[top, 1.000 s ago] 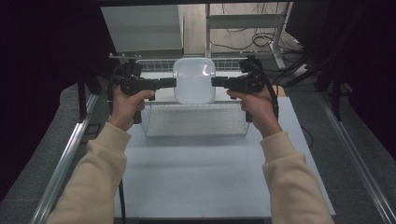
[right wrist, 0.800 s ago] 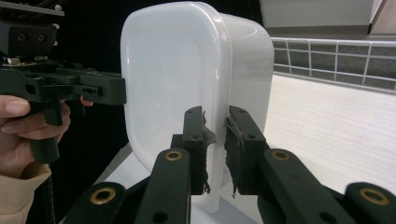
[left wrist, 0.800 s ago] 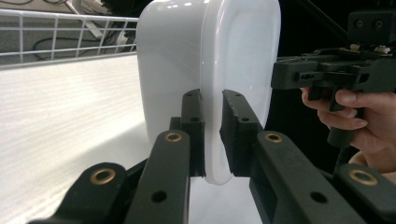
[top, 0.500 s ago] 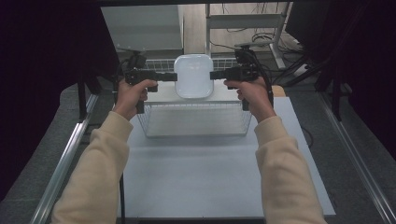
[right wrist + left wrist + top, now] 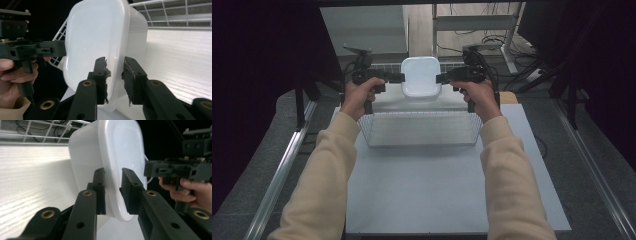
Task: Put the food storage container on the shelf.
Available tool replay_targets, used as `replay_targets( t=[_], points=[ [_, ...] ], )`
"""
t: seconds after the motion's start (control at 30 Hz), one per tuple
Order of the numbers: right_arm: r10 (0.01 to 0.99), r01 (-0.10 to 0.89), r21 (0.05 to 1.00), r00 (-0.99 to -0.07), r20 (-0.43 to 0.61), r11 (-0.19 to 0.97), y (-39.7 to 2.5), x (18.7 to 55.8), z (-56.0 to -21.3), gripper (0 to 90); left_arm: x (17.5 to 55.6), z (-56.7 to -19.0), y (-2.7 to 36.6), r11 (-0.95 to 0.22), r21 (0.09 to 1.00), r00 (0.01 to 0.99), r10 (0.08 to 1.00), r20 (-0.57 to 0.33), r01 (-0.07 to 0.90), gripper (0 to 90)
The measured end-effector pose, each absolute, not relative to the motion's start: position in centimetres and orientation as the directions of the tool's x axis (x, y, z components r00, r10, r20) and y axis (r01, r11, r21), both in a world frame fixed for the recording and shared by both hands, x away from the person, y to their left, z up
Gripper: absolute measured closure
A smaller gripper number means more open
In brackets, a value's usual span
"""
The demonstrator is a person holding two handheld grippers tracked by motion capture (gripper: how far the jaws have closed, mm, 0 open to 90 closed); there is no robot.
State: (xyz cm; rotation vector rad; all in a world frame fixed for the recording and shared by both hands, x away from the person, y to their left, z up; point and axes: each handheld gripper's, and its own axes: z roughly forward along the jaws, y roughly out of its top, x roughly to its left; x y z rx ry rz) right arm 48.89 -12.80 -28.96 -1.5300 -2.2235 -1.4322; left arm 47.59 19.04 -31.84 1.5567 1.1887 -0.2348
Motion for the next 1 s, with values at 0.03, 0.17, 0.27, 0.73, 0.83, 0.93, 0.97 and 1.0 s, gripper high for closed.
replay_targets(
  t=[0.03,0.17,0.27,0.73,0.83,0.93,0.97,1.0],
  points=[
    [0.687,0.773,0.633,-0.487,0.539,0.052,-12.8,49.0,-29.1,69.1,47.8,-32.0,19.1,0.132,0.614,0.462,0.543,-0.702,0.778,72.9],
    [0.674,0.792,0.61,-0.452,0.584,0.003,-12.8,49.5,-29.7,67.5,48.3,-32.5,19.2,0.166,0.586,0.428,0.532,-0.73,0.793,70.3],
    [0.676,0.791,0.612,-0.446,0.587,-0.009,-12.7,49.5,-29.9,65.2,48.5,-32.9,19.0,0.173,0.588,0.42,0.544,-0.726,0.79,67.2],
    [0.668,0.742,0.67,-0.498,0.553,-0.002,-12.5,48.6,-29.8,43.1,48.2,-33.0,18.3,0.149,0.648,0.463,0.584,-0.667,0.747,43.4],
    [0.668,0.707,0.707,-0.53,0.522,0.009,-12.6,47.9,-29.0,35.9,47.5,-32.1,18.4,0.146,0.68,0.489,0.589,-0.643,0.719,32.9],
    [0.673,0.674,0.738,-0.558,0.485,0.027,-12.9,47.1,-28.3,31.9,46.6,-31.4,18.6,0.147,0.705,0.509,0.593,-0.624,0.693,29.6],
    [0.677,0.667,0.744,-0.563,0.474,0.034,-13.0,46.8,-28.1,30.9,46.2,-31.2,18.7,0.131,0.721,0.513,0.618,-0.596,0.681,29.0],
    [0.679,0.654,0.755,-0.575,0.456,0.046,-13.2,46.4,-28.0,30.2,45.8,-31.0,18.7,0.11,0.733,0.516,0.64,-0.569,0.671,28.5]
  ],
)
